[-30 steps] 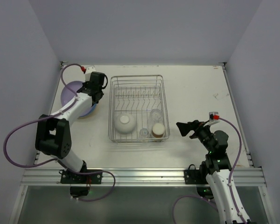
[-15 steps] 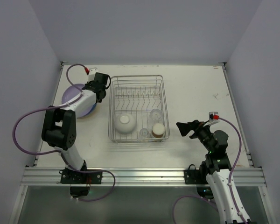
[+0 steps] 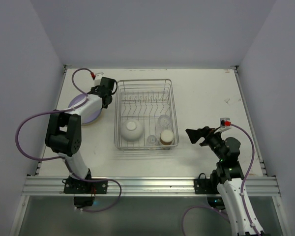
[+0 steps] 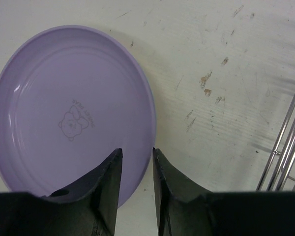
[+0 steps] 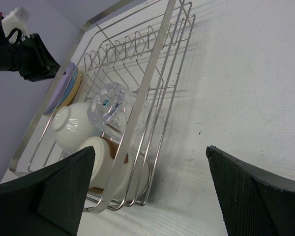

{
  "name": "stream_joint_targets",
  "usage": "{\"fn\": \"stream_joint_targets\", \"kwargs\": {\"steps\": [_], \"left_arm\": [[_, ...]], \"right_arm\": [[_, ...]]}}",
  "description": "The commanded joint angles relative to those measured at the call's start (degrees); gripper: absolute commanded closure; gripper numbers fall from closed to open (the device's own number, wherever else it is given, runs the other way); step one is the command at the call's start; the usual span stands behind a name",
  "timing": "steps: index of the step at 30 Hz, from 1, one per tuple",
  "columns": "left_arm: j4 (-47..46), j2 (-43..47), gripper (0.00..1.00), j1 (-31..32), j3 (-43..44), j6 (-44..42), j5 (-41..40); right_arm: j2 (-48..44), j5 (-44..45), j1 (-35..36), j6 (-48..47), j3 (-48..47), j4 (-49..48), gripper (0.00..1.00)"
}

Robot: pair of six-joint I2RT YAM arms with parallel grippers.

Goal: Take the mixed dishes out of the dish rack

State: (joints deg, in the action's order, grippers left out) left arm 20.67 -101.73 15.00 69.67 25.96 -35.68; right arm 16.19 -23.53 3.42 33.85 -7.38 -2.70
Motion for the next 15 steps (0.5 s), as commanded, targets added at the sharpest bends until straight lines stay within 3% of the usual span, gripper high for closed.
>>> {"fn": "stream_joint_targets", "kwargs": {"steps": [1, 15], "left_arm": [[-0.1, -0.2, 0.65, -0.6, 2.4, 0.1, 0.8], [0.6, 7.7, 0.46, -0.7, -0.1, 0.9, 4.9]], "right_arm": [[0.4, -0.6, -0.1, -0.1, -1.3, -2.6, 0.01], [0.4, -0.5, 0.0, -0.1, -1.3, -2.6, 0.01]]}}
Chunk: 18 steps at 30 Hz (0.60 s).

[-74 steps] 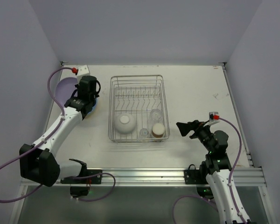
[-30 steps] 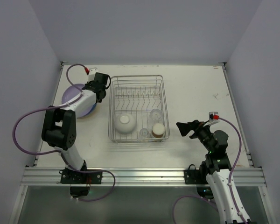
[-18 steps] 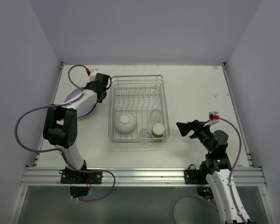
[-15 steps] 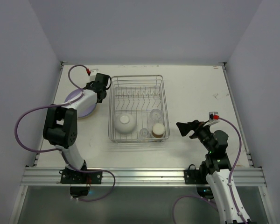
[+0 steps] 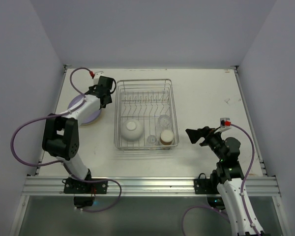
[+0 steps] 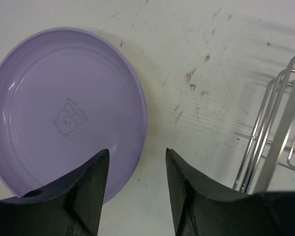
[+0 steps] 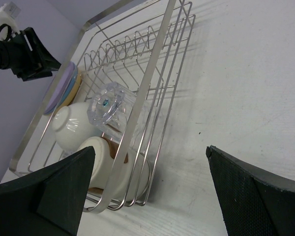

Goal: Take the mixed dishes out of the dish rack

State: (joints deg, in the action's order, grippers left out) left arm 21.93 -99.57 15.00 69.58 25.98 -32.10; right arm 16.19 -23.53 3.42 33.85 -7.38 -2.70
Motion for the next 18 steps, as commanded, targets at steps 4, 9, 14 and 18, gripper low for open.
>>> {"fn": "stream_joint_targets", "kwargs": {"steps": [4, 9, 14, 18], "left_arm": [[-1.8, 11.0, 0.39, -0.6, -3.0, 1.3, 5.9], [-4.6, 19.6, 0.12, -0.6, -9.0, 1.5, 8.4], [-9.4, 27.2, 0.00, -0.6, -16.9, 1.8, 14.1], [-15.4, 33.5, 0.00, -0.6, -24.6, 2.2, 22.1]], "right_arm": [[0.4, -0.5, 0.0, -0.2, -1.4, -2.4, 0.01], [0.4, -0.6, 0.0, -0.2, -1.4, -2.5, 0.01], [0.8, -0.6, 0.0, -0.2, -1.6, -2.6, 0.01], [2.1, -0.6, 0.0, -0.3, -2.0, -2.5, 0.01]]}}
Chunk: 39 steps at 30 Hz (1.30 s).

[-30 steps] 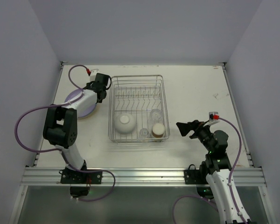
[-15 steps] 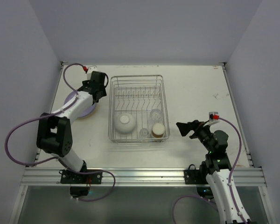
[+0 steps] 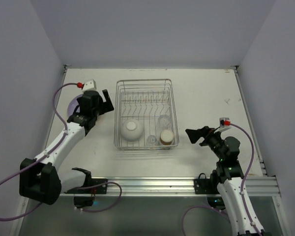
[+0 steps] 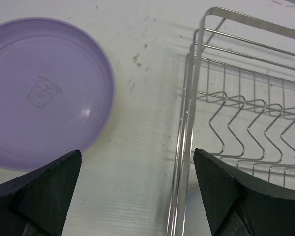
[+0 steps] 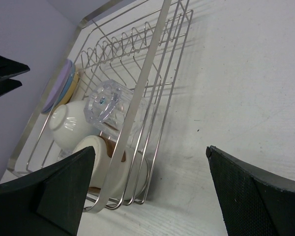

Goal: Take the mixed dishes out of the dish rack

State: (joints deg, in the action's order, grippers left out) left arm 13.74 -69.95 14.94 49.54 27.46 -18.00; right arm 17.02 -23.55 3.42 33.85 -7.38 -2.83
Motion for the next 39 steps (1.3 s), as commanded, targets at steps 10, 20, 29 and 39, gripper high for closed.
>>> {"fn": "stream_joint_targets", "kwargs": {"steps": [10, 20, 29, 39], "left_arm": [[-13.8, 22.9, 0.00, -0.5, -21.5, 0.4, 13.9], [-20.2, 41.0, 0.00, -0.5, -36.8, 1.7, 15.9], [-23.1, 45.2, 0.00, -0.5, -41.3, 0.4, 17.7], [-21.9, 50.7, 0.00, -0.5, -42.5, -0.6, 18.8]], "right_arm": [[3.4, -1.2, -0.1, -0.5, -2.6, -2.3, 0.01], [2.3, -1.6, -0.1, -0.6, -2.3, -2.1, 0.01], [2.9, -1.2, 0.0, -0.9, -3.0, -1.2, 0.01], [1.7, -5.8, 0.0, -0.9, -13.1, 10.3, 0.02]]}}
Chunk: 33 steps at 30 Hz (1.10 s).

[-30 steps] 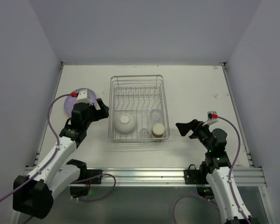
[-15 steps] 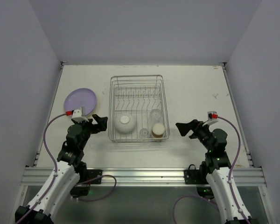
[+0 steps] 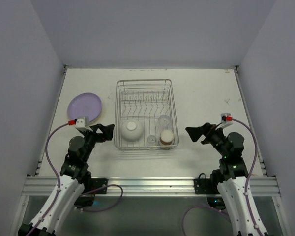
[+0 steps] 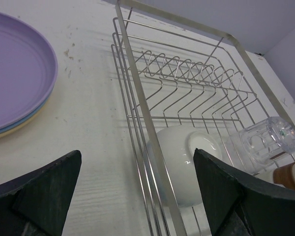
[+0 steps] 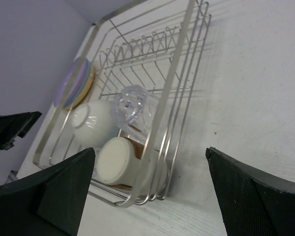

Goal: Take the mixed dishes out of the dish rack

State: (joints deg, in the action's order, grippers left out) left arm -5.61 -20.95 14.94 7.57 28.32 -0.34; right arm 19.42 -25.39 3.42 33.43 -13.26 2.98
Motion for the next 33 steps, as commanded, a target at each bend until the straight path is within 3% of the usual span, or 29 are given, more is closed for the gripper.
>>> {"fn": "stream_joint_targets", "kwargs": {"steps": [1, 10, 16, 20, 24, 33], "left_arm": [[-2.6, 2.1, 0.00, -0.5, -0.8, -1.5, 1.0], [-2.7, 1.8, 0.00, -0.5, -0.7, -1.9, 1.0], [-2.9, 0.9, 0.00, -0.5, -0.4, -2.1, 1.0], [-2.7, 1.4, 0.00, -0.5, -0.5, -2.3, 1.0], [-1.8, 2.3, 0.00, -0.5, -0.3, -2.3, 0.6], [-0.6, 4.5, 0.00, -0.6, -0.2, -2.2, -1.4]], "right_arm": [[-0.8, -4.6, 0.0, -0.5, -10.4, 6.0, 0.02], [3.3, -9.5, 3.7, -3.4, -19.2, 14.9, 0.05], [13.1, -1.9, 17.3, -5.7, -25.0, 19.0, 0.07], [19.8, 10.0, 31.1, -5.7, -27.8, 19.2, 0.08], [26.0, 12.0, 36.7, -5.0, -28.8, 16.5, 0.09], [44.2, 25.3, 52.6, -4.3, -39.1, 17.2, 0.09]]}}
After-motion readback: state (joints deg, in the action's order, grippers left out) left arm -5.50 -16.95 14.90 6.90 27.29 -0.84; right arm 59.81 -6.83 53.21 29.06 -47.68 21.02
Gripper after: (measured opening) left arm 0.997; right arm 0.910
